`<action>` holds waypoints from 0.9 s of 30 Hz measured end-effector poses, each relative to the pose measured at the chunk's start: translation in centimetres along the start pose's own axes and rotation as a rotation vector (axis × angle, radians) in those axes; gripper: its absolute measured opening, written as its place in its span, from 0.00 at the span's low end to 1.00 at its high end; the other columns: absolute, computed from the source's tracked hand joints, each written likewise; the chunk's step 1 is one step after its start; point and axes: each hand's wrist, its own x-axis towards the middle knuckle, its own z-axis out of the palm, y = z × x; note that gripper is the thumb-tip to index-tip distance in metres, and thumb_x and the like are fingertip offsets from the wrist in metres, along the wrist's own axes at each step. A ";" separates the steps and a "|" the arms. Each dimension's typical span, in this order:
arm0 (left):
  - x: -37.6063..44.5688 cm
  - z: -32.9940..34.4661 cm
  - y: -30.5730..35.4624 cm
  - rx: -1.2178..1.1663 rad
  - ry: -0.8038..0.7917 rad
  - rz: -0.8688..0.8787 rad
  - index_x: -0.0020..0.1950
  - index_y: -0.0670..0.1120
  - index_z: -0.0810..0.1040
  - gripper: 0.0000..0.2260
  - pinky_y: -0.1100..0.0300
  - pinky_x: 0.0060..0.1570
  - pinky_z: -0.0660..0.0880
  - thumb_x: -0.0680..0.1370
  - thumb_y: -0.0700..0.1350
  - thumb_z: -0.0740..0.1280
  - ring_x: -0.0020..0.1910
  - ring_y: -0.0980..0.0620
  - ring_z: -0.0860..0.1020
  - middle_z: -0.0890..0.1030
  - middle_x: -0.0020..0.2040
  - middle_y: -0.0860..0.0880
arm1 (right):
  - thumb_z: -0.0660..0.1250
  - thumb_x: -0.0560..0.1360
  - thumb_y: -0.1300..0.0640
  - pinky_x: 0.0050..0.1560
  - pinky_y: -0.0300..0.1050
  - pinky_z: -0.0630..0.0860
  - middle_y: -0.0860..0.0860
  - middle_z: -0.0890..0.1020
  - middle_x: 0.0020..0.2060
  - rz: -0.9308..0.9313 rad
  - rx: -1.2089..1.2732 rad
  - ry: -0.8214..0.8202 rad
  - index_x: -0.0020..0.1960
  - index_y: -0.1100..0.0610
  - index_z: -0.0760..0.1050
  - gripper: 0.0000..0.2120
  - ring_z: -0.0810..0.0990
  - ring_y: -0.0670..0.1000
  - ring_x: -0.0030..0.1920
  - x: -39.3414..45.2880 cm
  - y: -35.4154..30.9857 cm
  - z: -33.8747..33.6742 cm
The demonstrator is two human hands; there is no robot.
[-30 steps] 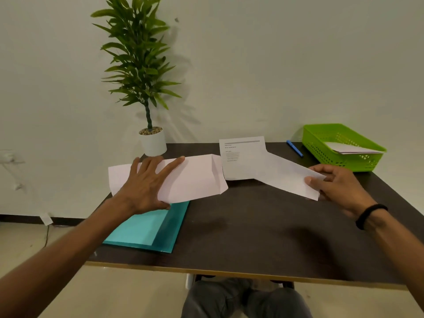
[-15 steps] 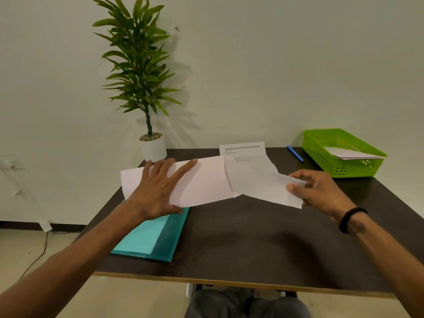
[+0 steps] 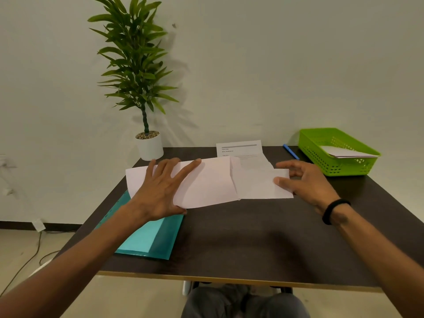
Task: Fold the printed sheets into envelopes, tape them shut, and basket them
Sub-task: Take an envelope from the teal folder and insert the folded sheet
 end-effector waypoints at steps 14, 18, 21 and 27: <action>1.4 -0.2 2.7 -0.051 -0.049 -0.045 0.75 0.69 0.33 0.55 0.34 0.79 0.42 0.66 0.70 0.74 0.79 0.44 0.53 0.54 0.80 0.49 | 0.79 0.73 0.59 0.38 0.41 0.78 0.51 0.88 0.43 0.004 0.338 0.162 0.55 0.56 0.81 0.12 0.84 0.47 0.42 -1.4 -2.1 4.5; 1.4 0.1 2.8 -0.058 -0.064 -0.047 0.76 0.69 0.33 0.55 0.34 0.79 0.42 0.67 0.70 0.74 0.79 0.44 0.53 0.53 0.81 0.49 | 0.78 0.74 0.60 0.41 0.43 0.79 0.49 0.88 0.41 -0.033 0.297 0.122 0.55 0.51 0.83 0.12 0.84 0.47 0.42 -2.2 -2.1 3.9; 1.3 0.1 3.1 -0.046 -0.085 -0.044 0.77 0.69 0.33 0.55 0.35 0.79 0.40 0.67 0.70 0.74 0.80 0.44 0.52 0.51 0.81 0.50 | 0.80 0.72 0.61 0.41 0.41 0.81 0.49 0.88 0.41 -0.086 0.246 0.189 0.51 0.52 0.83 0.11 0.85 0.46 0.40 -2.5 -2.1 3.7; 1.4 -0.3 4.5 -0.034 -0.102 -0.005 0.77 0.69 0.34 0.54 0.36 0.78 0.38 0.67 0.73 0.71 0.80 0.45 0.51 0.50 0.81 0.51 | 0.81 0.71 0.63 0.44 0.47 0.85 0.52 0.88 0.39 -0.050 0.255 0.207 0.48 0.56 0.83 0.09 0.88 0.50 0.40 -2.5 -2.3 4.0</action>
